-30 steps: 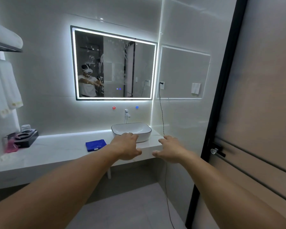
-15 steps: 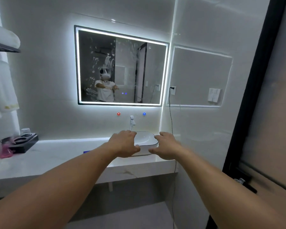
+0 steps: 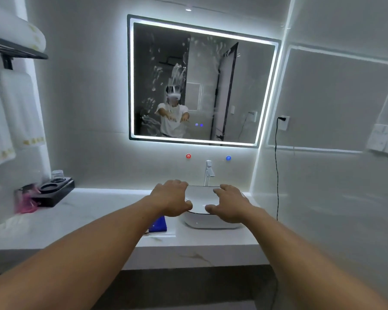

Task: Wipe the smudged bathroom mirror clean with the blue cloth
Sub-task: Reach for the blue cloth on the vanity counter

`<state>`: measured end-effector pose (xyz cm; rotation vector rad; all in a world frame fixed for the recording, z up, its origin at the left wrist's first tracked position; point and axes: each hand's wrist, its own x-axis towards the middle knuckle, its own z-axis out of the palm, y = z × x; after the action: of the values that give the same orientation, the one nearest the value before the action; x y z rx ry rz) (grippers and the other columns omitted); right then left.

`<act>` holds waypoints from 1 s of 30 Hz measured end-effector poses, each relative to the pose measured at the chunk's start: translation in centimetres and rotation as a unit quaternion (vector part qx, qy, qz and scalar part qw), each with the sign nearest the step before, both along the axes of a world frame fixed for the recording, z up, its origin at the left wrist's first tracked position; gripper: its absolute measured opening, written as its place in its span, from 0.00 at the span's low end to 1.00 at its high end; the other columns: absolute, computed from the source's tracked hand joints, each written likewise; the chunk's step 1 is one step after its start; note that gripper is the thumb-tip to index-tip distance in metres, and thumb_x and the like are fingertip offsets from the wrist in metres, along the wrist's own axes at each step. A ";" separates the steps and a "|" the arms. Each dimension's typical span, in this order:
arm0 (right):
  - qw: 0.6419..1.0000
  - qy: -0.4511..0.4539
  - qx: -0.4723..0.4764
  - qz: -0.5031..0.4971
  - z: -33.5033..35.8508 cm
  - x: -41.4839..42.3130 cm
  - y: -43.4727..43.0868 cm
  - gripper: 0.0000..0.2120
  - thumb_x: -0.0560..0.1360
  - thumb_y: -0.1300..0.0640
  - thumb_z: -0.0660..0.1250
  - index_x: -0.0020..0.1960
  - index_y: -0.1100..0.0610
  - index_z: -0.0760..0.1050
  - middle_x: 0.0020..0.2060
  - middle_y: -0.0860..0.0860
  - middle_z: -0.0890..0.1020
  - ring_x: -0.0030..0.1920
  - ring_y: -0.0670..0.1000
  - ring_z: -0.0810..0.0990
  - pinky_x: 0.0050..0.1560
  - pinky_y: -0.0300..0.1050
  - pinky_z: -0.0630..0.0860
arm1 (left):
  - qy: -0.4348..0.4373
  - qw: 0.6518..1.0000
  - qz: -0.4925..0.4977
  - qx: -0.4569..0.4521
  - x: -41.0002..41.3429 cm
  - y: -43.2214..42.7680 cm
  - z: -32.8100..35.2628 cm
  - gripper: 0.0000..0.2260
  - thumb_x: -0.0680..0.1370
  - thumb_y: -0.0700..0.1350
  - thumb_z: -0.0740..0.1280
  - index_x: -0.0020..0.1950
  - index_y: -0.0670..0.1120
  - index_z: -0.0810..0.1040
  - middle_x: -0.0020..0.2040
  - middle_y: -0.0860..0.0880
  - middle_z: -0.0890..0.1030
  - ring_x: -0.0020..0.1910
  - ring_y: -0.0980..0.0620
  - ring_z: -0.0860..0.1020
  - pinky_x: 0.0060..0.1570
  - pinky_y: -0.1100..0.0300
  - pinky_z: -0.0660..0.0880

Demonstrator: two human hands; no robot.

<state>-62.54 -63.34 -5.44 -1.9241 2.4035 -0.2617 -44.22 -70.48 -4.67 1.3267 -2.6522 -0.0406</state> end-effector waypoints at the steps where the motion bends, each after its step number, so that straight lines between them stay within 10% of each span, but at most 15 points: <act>1: 1.000 -0.001 0.000 0.005 -0.1 0.2 -1.7 0.36 0.76 0.38 0.61 0.78 0.52 0.57 0.78 0.51 0.54 0.78 0.53 0.49 0.73 0.59 0.57 | -0.001 1.000 0.002 -0.002 0.1 -1.6 0.0 0.28 0.77 0.58 0.62 0.74 0.49 0.64 0.74 0.48 0.67 0.72 0.47 0.65 0.68 0.48 0.64; 30: 0.981 -0.001 0.045 0.190 -4.6 -2.3 -44.8 0.36 0.76 0.38 0.61 0.78 0.51 0.55 0.79 0.51 0.52 0.78 0.54 0.49 0.74 0.61 0.55 | -0.016 0.982 0.184 0.035 -1.8 -37.7 -4.5 0.29 0.78 0.57 0.60 0.77 0.50 0.58 0.76 0.49 0.64 0.73 0.47 0.64 0.69 0.48 0.63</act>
<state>-64.87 -108.12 -10.08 -2.2776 1.9499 -0.1322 -45.98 -108.14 -9.12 1.8322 -2.4052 -0.0631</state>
